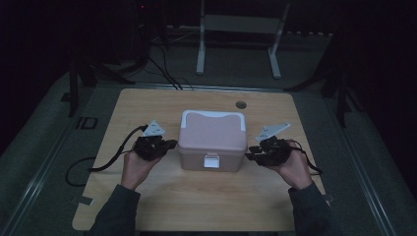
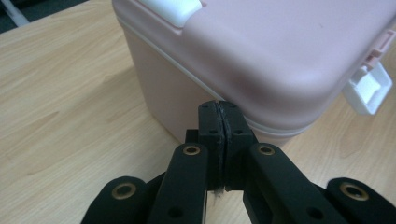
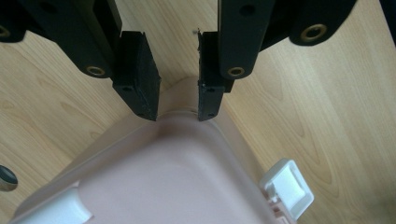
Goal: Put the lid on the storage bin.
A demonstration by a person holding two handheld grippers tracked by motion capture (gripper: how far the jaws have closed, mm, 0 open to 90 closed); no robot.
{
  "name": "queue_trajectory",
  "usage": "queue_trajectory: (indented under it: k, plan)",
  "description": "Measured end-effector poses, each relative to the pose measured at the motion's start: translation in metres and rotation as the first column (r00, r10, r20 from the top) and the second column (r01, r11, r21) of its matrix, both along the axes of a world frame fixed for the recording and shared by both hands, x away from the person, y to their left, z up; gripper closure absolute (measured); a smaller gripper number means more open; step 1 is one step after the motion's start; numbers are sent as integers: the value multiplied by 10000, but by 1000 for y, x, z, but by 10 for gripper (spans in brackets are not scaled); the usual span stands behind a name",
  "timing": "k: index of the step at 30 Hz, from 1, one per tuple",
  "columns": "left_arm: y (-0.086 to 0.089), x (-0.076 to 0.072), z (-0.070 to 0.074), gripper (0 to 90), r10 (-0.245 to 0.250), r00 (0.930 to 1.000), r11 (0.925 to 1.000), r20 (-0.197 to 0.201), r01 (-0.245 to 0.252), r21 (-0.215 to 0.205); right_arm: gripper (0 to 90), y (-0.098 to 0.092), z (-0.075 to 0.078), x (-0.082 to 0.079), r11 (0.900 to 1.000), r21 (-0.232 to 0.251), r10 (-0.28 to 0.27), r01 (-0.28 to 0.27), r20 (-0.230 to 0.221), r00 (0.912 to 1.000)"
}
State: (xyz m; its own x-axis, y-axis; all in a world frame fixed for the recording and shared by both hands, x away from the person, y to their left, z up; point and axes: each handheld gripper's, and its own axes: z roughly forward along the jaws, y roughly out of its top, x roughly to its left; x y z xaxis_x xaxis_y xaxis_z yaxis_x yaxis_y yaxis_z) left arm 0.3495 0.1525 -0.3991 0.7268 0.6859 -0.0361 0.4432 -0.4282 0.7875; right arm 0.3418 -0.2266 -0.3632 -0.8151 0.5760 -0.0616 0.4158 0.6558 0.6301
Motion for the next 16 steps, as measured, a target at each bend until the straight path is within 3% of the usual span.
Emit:
queue_trajectory:
  k: [6,11,16]
  plan:
    - [-2,-4,-1,835,-62,9999,10000,154,61,49,696,-6,-2,2,9993,-72,-368,369,64,9993]
    - [14,-3,-6,790,573,9982,9983,182,-576,127,687,-18,-7,1,9970,-33,-768,768,153,9969]
    - [30,-10,-19,757,941,9956,9954,12,-941,159,673,-39,-23,5,9900,-219,-1394,1395,66,9902]
